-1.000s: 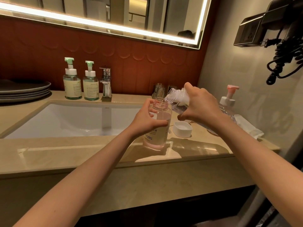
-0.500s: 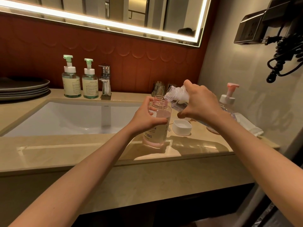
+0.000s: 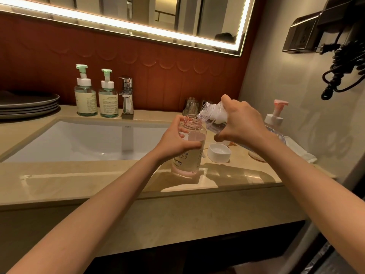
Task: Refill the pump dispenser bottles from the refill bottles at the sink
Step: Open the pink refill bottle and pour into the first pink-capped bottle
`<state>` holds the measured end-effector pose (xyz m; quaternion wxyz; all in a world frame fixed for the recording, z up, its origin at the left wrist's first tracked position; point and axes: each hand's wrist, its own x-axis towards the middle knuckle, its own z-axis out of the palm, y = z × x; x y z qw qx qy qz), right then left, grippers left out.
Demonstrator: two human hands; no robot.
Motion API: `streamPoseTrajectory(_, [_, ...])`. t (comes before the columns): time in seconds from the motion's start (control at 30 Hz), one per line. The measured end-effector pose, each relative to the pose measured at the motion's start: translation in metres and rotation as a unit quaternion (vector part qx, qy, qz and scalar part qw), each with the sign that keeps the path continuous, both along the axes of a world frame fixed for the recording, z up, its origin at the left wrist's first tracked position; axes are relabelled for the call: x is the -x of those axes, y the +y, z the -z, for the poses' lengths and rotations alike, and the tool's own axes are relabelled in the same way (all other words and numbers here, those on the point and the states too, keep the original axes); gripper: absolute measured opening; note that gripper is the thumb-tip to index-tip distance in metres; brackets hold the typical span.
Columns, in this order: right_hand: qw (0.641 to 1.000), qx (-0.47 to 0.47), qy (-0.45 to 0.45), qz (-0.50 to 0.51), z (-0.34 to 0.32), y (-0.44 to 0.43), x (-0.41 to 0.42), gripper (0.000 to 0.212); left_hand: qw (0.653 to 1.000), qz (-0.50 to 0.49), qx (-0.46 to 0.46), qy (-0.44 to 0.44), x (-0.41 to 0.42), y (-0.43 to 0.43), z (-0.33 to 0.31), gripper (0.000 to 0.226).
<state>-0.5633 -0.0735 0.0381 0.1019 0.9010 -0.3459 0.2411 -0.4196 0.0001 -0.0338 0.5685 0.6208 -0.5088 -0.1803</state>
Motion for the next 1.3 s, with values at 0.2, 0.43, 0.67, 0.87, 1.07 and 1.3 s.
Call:
streamPoseTrajectory(0.2, [1.0,-0.001,0.006,0.002,-0.0011,0.0005,-0.0002,0.076,1.0,0.002,-0.001,0.0,0.0004,0.0005,-0.0004,0.06])
streamPoseTrajectory(0.43, [1.0,0.003,0.005,0.001,-0.0006,-0.0009,-0.0009,0.078,1.0,0.008,-0.001,0.006,0.0007,0.0002,-0.0006,0.06])
streamPoseTrajectory(0.67, [1.0,0.011,0.016,0.005,-0.0025,-0.0014,-0.0019,0.079,1.0,0.006,0.003,0.008,0.0001,-0.0005,-0.0002,0.06])
streamPoseTrajectory(0.87, [1.0,0.014,0.019,0.006,-0.0028,-0.0016,-0.0011,0.079,1.0,0.002,0.002,0.004,-0.001,-0.0014,0.0018,0.061])
streamPoseTrajectory(1.07, [1.0,0.016,0.023,0.01,-0.0029,-0.0011,-0.0014,0.08,1.0,0.003,0.005,0.001,-0.0019,-0.0021,0.0026,0.061])
streamPoseTrajectory(1.3, [0.999,0.021,0.025,0.012,-0.0032,-0.0003,-0.0006,0.082,1.0,0.002,0.007,0.003,-0.0031,-0.0042,0.004,0.062])
